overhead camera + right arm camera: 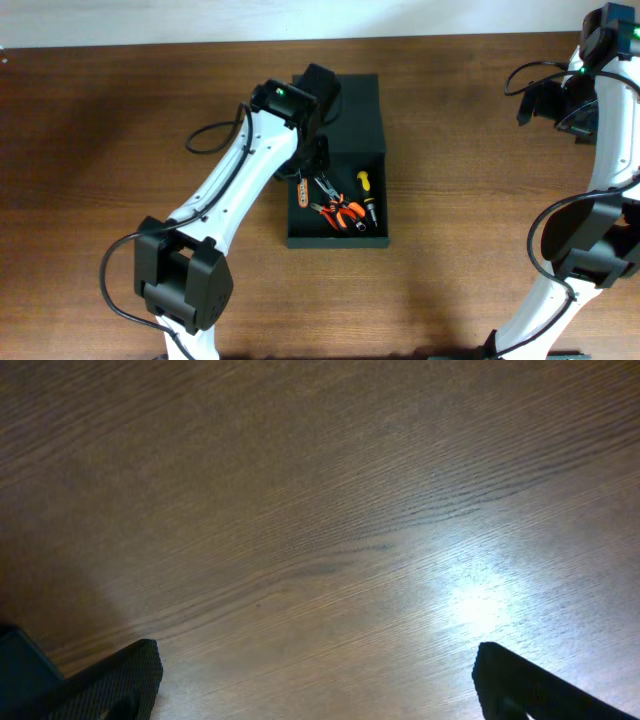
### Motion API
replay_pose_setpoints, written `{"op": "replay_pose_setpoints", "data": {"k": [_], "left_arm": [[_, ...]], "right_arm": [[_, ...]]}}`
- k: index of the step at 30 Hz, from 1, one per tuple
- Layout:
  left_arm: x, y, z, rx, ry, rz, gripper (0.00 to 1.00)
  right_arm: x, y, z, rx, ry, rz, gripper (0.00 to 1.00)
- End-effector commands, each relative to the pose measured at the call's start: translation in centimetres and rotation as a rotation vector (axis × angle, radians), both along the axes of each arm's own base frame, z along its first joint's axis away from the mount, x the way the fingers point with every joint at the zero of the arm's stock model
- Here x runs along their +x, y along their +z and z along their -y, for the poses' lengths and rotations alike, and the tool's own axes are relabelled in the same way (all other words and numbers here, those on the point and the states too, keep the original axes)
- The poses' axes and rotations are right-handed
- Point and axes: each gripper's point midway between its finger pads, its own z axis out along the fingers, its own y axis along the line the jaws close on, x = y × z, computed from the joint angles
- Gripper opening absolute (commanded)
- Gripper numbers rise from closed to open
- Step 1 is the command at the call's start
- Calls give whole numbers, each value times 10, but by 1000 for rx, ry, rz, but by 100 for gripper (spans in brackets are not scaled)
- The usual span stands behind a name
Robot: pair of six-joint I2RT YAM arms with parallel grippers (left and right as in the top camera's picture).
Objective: Pack container
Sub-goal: 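Lift the socket strip with the left gripper and carry it over the box, then lower the socket strip into the box's left side and release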
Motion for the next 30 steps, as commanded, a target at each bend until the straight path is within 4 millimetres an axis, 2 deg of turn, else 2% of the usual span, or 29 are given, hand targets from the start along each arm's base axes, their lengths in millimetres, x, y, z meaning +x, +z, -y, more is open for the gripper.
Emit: {"op": "replay_pose_setpoints", "data": {"k": [1,8,22,30], "left_arm": [[-1,-10,0,9,-107,6,2],[0,-20,15,-64,-157,1,2],[-26,-54,3,-19,-59,-105,2],[-29,-59,19,-29,-100,-83,2]], "right_arm": [[0,-1,-2,4,-4,-2,99],[0,-1,-2,4,-4,-2,99],[0,-1,-2,4,-4,-2,99],[0,-1,-2,4,-4,-2,99]]}}
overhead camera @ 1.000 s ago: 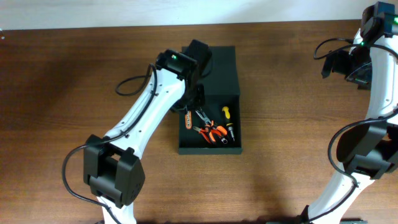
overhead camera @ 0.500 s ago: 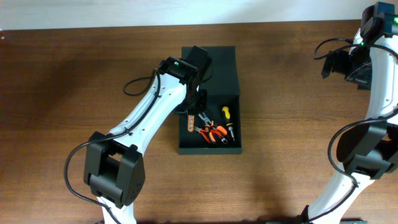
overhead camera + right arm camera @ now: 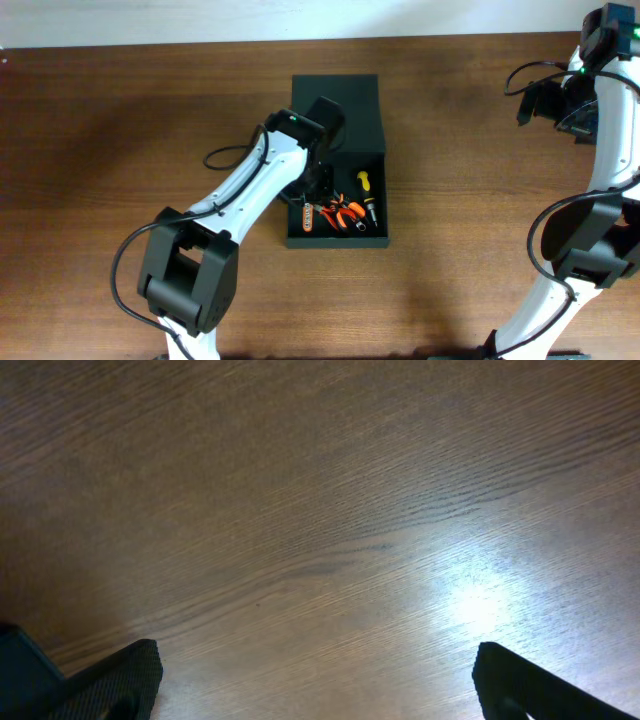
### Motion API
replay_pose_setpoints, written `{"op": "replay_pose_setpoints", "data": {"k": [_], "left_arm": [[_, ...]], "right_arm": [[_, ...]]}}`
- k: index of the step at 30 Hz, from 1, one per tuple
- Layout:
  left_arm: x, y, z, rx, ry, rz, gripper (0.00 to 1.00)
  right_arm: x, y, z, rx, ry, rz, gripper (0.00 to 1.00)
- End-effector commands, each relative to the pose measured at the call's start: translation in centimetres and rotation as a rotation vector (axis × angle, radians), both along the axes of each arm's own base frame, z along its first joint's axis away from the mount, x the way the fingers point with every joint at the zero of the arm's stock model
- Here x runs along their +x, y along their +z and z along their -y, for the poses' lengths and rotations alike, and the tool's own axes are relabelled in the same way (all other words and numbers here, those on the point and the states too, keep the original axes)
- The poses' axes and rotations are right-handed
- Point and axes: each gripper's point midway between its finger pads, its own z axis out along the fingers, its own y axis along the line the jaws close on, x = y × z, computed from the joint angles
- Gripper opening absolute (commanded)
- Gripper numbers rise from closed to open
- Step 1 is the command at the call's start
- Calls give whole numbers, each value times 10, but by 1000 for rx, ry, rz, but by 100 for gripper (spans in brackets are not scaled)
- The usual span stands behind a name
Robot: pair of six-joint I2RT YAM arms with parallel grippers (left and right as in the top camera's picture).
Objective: Pack container
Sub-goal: 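Lower the socket strip into the box's left side and release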
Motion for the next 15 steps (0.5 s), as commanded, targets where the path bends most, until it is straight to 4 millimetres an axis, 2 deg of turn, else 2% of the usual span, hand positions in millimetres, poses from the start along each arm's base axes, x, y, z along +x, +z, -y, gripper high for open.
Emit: {"op": "replay_pose_setpoints", "data": {"k": [1,7,15], "left_arm": [[-2,0,9,-18,-5,8,2],[4,-2,5,10,22,41,2],[-7,-20,-2,34,40,7,2]], "right_arm": [[0,-1,-2,4,-4,-2,99],[0,-1,-2,4,-4,-2,99],[0,-1,-2,4,-4,-2,99]]}}
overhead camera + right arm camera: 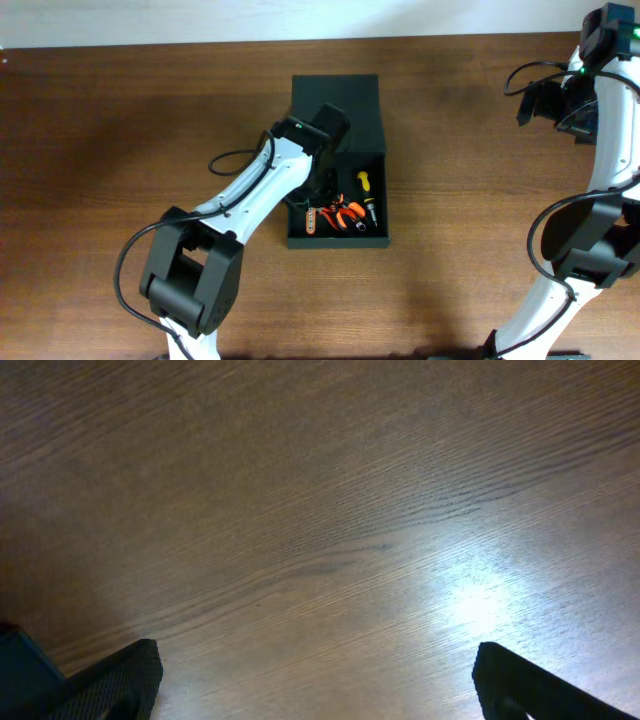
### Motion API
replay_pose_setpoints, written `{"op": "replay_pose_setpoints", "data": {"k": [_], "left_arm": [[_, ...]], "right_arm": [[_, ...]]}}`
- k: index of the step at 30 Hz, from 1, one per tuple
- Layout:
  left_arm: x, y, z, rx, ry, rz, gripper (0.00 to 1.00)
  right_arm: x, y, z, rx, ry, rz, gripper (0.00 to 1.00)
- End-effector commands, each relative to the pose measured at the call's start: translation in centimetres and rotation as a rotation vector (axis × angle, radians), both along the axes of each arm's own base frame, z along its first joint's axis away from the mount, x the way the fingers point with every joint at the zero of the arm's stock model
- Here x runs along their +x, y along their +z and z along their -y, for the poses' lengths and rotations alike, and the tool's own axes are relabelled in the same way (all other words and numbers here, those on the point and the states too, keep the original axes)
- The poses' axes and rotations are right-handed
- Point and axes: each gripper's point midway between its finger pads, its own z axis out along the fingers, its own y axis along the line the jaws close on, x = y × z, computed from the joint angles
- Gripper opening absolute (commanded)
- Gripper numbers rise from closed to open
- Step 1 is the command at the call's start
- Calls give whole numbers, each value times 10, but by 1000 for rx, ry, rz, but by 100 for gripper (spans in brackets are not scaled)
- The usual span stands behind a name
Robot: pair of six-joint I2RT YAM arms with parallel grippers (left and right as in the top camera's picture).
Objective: Pack container
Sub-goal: 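Lower the socket strip into the box's left side and release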
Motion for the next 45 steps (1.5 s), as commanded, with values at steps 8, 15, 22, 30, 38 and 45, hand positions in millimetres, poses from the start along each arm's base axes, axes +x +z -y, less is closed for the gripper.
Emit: {"op": "replay_pose_setpoints", "data": {"k": [8,15,22,30,38,45], "left_arm": [[-2,-8,-7,31,35,6,2],[0,-9,-6,29,47,14,2],[-2,-24,-7,50,45,-19,2],[-3,-32,-8,62,45,-37,2],[0,-32,-8,61,30,-25,17],[3,-32,-11,75,18,-11,34]], "right_arm": [[0,-1,-2,4,-4,-2,99],[0,-1,-2,4,-4,-2,99],[0,-1,-2,4,-4,-2,99],[0,-1,-2,4,-4,-2,99],[0,-1,-2,4,-4,-2,99],[0,-1,-2,4,-4,-2,99]]}}
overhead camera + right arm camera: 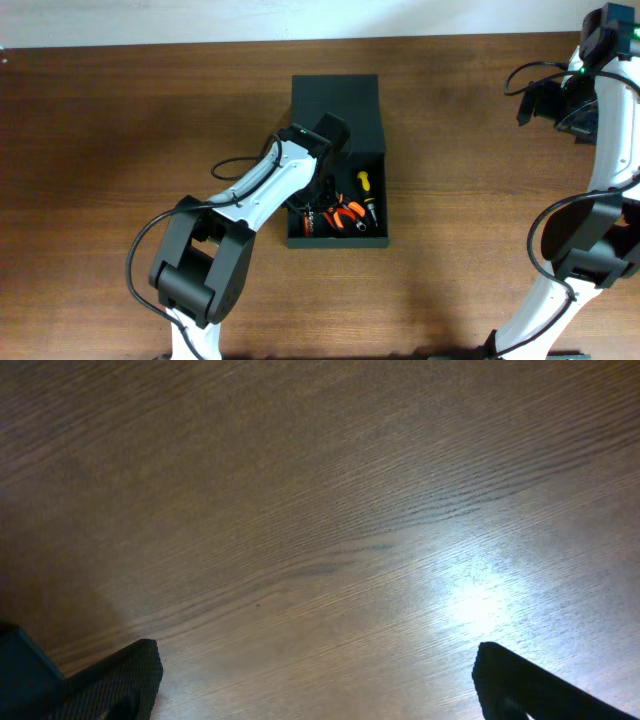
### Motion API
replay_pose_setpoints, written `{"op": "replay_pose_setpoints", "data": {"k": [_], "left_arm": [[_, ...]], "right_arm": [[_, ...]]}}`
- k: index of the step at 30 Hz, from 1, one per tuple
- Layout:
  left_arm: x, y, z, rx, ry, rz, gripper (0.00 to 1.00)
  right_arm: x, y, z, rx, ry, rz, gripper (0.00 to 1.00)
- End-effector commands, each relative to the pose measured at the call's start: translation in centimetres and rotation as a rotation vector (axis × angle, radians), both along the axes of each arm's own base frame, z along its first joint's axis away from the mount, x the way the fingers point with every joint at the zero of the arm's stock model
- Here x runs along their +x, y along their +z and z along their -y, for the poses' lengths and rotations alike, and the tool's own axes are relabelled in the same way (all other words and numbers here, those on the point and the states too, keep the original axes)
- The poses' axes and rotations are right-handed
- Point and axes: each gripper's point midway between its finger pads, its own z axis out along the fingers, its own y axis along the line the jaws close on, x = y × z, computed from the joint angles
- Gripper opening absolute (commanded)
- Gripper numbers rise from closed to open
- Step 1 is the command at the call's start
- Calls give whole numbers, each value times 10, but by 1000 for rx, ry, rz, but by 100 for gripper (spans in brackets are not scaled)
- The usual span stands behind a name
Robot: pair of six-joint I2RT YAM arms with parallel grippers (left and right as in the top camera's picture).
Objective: Pack container
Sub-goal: 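Lower the socket strip into the box's left side and release, then withdraw the left gripper and raise both arms beside the box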
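A black container [380,236] sits mid-table with its lid [335,105] folded back behind it. Orange-handled pliers [347,212], a yellow-handled screwdriver [366,194] and a small reddish tool [310,222] lie in it. My left gripper [318,195] reaches down into the container's left half, just above the reddish tool. Its fingers are dark against the dark box, so their state is unclear. At the table's far right, my right gripper [315,657] hangs open over bare wood with nothing between its fingers [130,675].
The wooden table [120,140] stretches to the left and in front of the container. The right arm's column [590,250] stands along the right edge. A pale wall strip runs along the back.
My left arm has shifted a little towards the front of the container, with its elbow closer in. The reddish tool lies slightly nearer the front wall. The right arm has not moved.
My left gripper was at the container's left rim with the reddish tool at its tip. It was then lower inside, the tool lying at the front left. Since then the wrist has stayed over that corner, edging forward. The right gripper stayed open and still.
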Motion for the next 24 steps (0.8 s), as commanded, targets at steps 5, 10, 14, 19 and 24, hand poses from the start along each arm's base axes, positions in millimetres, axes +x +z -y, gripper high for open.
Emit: {"op": "replay_pose_setpoints", "data": {"k": [5,10,14,19,24], "left_arm": [[6,0,-6,21,-35,13,38],[20,13,-5,24,-75,53,40],[33,42,3,7,-118,91,41],[50,90,-1,51,-119,166,42],[61,155,1,27,-116,257,77]], "right_arm": [[0,-1,-2,4,-3,-2,99],[0,-1,-2,4,-3,-2,99],[0,-1,-2,4,-3,-2,99],[0,-1,-2,4,-3,-2,99],[0,-1,-2,4,-3,-2,99]]}}
